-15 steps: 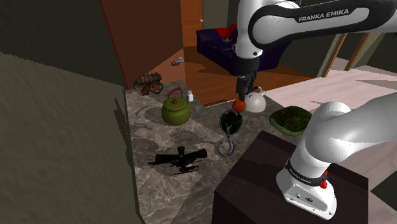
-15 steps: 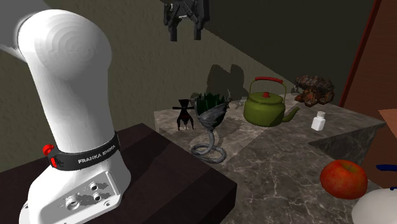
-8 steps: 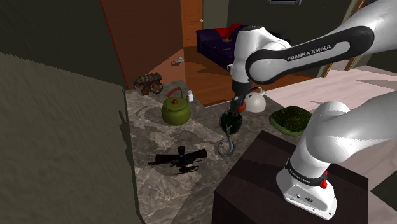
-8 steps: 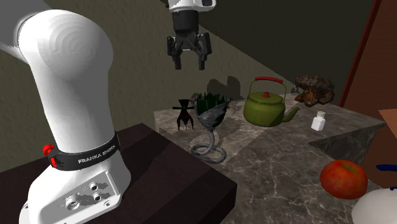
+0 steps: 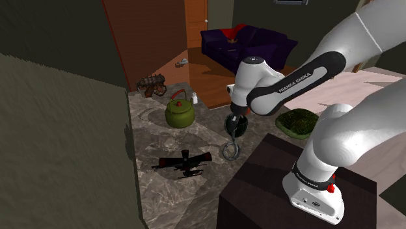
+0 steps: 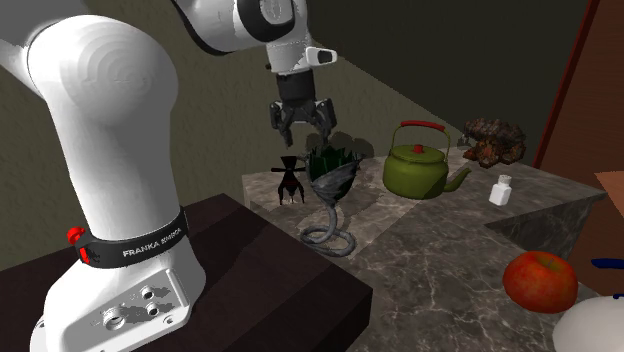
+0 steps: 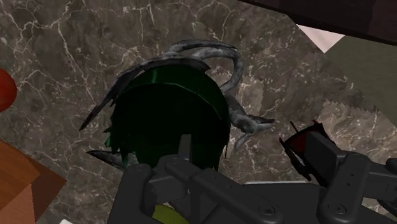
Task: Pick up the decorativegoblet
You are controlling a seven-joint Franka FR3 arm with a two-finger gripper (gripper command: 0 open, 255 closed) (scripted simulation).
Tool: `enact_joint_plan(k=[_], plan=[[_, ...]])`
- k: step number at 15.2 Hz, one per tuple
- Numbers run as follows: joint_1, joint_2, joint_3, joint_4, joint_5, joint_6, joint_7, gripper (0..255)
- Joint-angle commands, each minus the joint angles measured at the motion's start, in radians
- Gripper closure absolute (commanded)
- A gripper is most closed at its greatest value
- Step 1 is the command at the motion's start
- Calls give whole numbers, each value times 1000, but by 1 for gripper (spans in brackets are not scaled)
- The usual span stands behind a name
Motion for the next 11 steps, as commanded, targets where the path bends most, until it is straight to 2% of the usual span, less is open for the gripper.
enact_joint_plan(k=[1,5,8,9,11], plan=[[-4,41,4,-15,-8,64,6,0],[-18,113,12,-31,-23,152,21,0],[-20,124,14,-33,-26,165,23,0],[-20,124,14,-32,-26,164,23,255],[-20,124,14,-32,-26,164,23,255]])
